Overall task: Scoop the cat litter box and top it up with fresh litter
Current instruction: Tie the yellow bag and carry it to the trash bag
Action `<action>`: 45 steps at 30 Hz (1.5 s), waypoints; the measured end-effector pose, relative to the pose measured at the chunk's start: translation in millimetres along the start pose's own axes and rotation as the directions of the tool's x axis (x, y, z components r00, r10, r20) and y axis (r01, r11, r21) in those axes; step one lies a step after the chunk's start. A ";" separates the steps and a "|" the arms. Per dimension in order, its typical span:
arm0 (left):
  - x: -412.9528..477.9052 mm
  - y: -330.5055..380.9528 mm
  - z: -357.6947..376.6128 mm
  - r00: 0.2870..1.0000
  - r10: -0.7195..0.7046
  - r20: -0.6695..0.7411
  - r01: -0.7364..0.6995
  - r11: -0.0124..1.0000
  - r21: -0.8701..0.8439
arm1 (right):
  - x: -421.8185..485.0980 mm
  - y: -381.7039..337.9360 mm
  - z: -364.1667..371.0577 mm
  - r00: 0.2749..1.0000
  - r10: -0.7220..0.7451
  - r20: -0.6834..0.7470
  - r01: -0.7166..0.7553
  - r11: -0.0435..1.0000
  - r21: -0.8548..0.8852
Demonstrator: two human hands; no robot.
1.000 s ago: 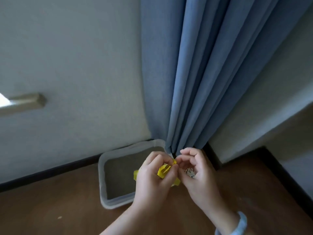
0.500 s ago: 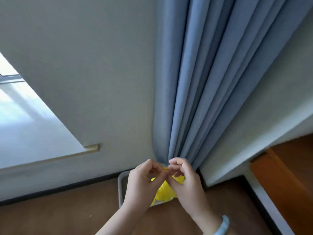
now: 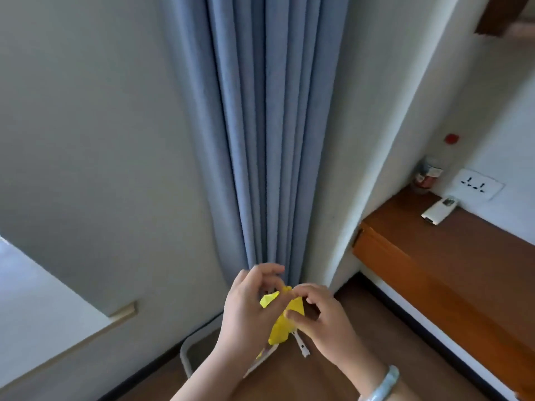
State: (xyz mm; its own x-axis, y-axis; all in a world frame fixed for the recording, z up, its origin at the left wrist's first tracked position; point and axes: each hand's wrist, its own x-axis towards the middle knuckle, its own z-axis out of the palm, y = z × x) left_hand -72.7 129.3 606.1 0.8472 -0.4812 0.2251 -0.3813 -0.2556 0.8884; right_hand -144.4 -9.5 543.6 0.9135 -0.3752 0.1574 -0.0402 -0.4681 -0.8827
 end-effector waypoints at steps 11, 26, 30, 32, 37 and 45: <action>-15.6 54.7 38.9 0.920 0.191 0.343 -0.143 0.977 -0.160 | -110.0 15.4 -46.2 0.863 0.283 -0.419 -0.260 0.959 0.113; -113.0 167.1 166.3 0.597 0.440 0.671 -0.163 0.885 -0.435 | -289.7 18.8 -133.2 0.519 0.604 -0.605 -0.305 0.792 0.529; -158.5 193.2 200.5 0.518 0.467 0.717 -0.156 0.875 -0.458 | -348.3 21.2 -158.5 0.376 0.601 -0.705 -0.342 0.797 0.497; -183.8 207.6 217.0 0.484 0.466 0.741 -0.134 0.876 -0.464 | -380.7 20.3 -172.9 0.338 0.581 -0.740 -0.357 0.807 0.471; -249.1 245.4 257.6 0.440 0.473 0.763 -0.132 0.875 -0.466 | -472.7 23.6 -207.8 0.235 0.512 -0.826 -0.464 0.806 0.367; -362.0 298.0 330.5 0.343 0.503 0.793 -0.099 0.859 -0.502 | -606.8 21.1 -256.9 0.159 0.469 -0.869 -0.484 0.804 0.345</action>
State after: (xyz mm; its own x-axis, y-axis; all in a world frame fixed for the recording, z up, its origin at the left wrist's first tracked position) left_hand -615.3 -49.9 657.1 -0.1944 -0.9588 0.2073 -0.2257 0.2494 0.9417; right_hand -803.5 2.8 543.2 -0.2249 -0.9744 -0.0047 -0.3350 0.0818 -0.9387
